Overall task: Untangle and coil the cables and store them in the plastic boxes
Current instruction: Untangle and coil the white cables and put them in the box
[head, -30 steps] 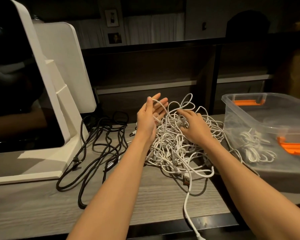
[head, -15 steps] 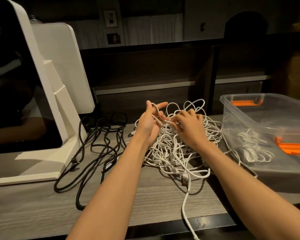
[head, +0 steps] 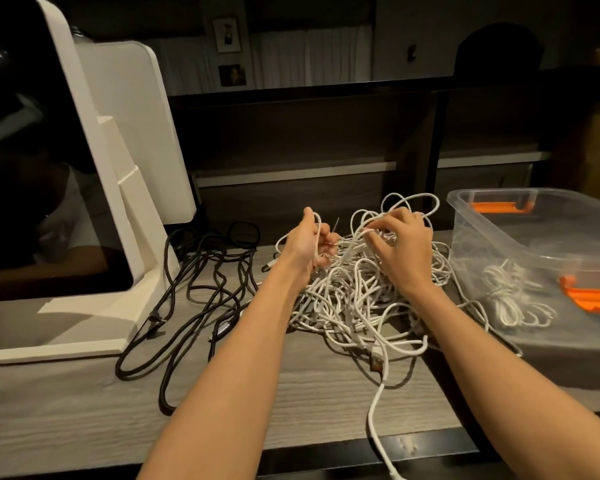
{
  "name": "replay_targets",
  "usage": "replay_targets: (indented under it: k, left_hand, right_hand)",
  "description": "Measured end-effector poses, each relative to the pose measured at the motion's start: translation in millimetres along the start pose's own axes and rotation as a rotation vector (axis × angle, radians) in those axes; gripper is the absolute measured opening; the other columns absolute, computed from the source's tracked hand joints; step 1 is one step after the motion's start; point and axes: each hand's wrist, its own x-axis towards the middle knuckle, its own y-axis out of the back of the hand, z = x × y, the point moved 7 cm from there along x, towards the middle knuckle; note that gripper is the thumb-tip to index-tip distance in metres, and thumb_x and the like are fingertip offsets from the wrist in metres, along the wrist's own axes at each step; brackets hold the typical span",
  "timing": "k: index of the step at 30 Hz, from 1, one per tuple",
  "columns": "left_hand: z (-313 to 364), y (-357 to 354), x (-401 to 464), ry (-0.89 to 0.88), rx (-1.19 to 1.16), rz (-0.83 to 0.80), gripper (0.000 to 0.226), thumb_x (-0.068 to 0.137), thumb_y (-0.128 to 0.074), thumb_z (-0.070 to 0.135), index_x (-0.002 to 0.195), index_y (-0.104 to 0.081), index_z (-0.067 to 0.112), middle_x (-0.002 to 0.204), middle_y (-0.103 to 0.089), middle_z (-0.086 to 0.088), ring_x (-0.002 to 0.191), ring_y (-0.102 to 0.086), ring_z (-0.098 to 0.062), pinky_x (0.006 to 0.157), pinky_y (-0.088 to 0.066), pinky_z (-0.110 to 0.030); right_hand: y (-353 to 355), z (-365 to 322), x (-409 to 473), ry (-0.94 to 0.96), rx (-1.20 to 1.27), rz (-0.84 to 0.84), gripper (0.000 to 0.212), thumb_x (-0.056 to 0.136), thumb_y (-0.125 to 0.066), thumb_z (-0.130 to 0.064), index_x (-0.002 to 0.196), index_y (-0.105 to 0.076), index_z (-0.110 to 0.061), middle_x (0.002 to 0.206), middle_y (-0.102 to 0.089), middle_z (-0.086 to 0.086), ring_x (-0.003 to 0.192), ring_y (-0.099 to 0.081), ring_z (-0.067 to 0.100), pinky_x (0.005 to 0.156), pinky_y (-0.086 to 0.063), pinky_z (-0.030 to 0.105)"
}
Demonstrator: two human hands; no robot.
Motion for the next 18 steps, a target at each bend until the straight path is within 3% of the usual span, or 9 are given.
replay_targets:
  k: [3,8,13,16,18]
  left_hand:
    - [5.2,-9.8,-3.4,-0.093,0.261,-0.036,0.052,0.105,-0.02,0.047,0.074,-0.047,0.014,0.069,-0.057,0.0,0.059,-0.046,-0.01,0.053,-0.031,-0.022]
    - [5.6,-14.6,-2.3,-0.161,0.481,-0.042,0.06,0.105,-0.017,0.049,0.078,-0.052,0.009,0.065,-0.045,-0.003,0.058,-0.038,-0.01,0.053,-0.03,-0.023]
    - [11.8,2.0,3.2,-0.276,0.713,0.167,0.062,0.104,-0.017,0.049,0.057,-0.041,0.017,0.062,-0.048,-0.004,0.062,-0.047,-0.02,0.072,-0.039,-0.035]
    - [13.8,4.5,4.1,-0.335,0.838,0.223,0.063,0.104,-0.015,0.05,0.059,-0.045,0.017,0.064,-0.054,0.001,0.066,-0.051,-0.018,0.072,-0.038,-0.036]
    - [12.8,3.1,6.6,-0.349,0.841,0.216,0.061,0.103,-0.015,0.051,0.063,-0.048,0.019,0.069,-0.059,0.002,0.072,-0.054,-0.017,0.073,-0.038,-0.035]
  right_hand:
    - [6.5,-10.9,-0.2,0.106,0.009,0.061,0.013,0.082,-0.071,-0.028,0.084,-0.073,-0.015,0.089,-0.065,0.0,0.088,-0.052,0.021,0.078,-0.028,0.033]
    - [1.2,-18.6,-0.6,0.178,-0.156,0.028,0.031,0.088,-0.056,-0.042,0.085,-0.073,-0.016,0.087,-0.069,-0.001,0.083,-0.058,0.024,0.074,-0.033,0.035]
    - [-10.2,-3.9,5.3,0.049,-0.247,-0.147,0.031,0.087,-0.061,-0.046,0.09,-0.07,-0.017,0.093,-0.065,-0.002,0.098,-0.051,0.024,0.083,-0.032,0.038]
    - [-11.4,-4.9,6.3,0.076,-0.104,-0.199,0.017,0.082,-0.069,-0.035,0.085,-0.063,-0.019,0.086,-0.057,-0.007,0.094,-0.047,0.019,0.082,-0.029,0.035]
    - [-6.0,-10.5,4.8,0.12,0.013,-0.159,0.02,0.078,-0.074,-0.02,0.086,-0.055,-0.018,0.083,-0.054,-0.007,0.087,-0.046,0.016,0.08,-0.032,0.033]
